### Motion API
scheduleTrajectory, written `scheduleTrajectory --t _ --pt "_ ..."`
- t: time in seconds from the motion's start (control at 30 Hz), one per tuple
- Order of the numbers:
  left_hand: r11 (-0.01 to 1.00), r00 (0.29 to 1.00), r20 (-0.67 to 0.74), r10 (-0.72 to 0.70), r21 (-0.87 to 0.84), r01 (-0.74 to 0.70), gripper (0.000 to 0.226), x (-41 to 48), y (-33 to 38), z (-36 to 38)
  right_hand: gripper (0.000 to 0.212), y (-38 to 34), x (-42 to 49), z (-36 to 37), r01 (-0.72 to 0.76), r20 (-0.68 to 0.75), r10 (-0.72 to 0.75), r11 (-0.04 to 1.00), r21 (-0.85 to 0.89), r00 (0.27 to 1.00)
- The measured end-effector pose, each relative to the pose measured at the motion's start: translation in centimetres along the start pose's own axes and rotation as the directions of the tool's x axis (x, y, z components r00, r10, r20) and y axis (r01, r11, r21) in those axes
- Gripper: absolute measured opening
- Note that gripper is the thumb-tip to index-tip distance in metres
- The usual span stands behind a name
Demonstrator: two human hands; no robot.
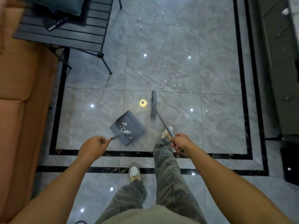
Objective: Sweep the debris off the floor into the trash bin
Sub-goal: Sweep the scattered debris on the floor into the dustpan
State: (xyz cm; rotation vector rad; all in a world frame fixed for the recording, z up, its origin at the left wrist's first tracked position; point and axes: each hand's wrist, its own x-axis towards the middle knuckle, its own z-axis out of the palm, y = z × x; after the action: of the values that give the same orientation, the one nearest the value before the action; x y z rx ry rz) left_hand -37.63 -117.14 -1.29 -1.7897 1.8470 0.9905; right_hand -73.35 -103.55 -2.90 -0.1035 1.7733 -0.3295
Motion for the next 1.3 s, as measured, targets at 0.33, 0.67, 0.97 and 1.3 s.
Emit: scheduleTrajectory --t 0.33,0.67,0.97,1.3 --pt "0.998 0.997 -0.043 -0.061 -0.012 0.061 0.043 5.9 12.0 -2.0 0.017 -15.7 14.9 -9.3 -0.082 0.091 0.067 0.98 0.179 0.994" --pt "0.992 0.999 0.001 0.032 0.126 -0.032 0.043 10.9 23.2 -3.7 0.04 -9.3 15.6 -22.5 -0.247 0.097 0.229 0.84 0.483 0.969" --pt "0.921 0.979 0.078 0.19 0.331 -0.205 0.033 14.1 32.4 -3.0 0.035 -3.8 8.8 -30.0 -0.105 0.023 0.119 0.747 0.656 0.993" --pt "0.805 0.953 0.128 0.275 0.511 -0.301 0.037 16.5 34.9 -3.6 0.018 -8.0 12.9 -38.4 -0.079 -0.369 0.1 0.994 0.071 0.924"
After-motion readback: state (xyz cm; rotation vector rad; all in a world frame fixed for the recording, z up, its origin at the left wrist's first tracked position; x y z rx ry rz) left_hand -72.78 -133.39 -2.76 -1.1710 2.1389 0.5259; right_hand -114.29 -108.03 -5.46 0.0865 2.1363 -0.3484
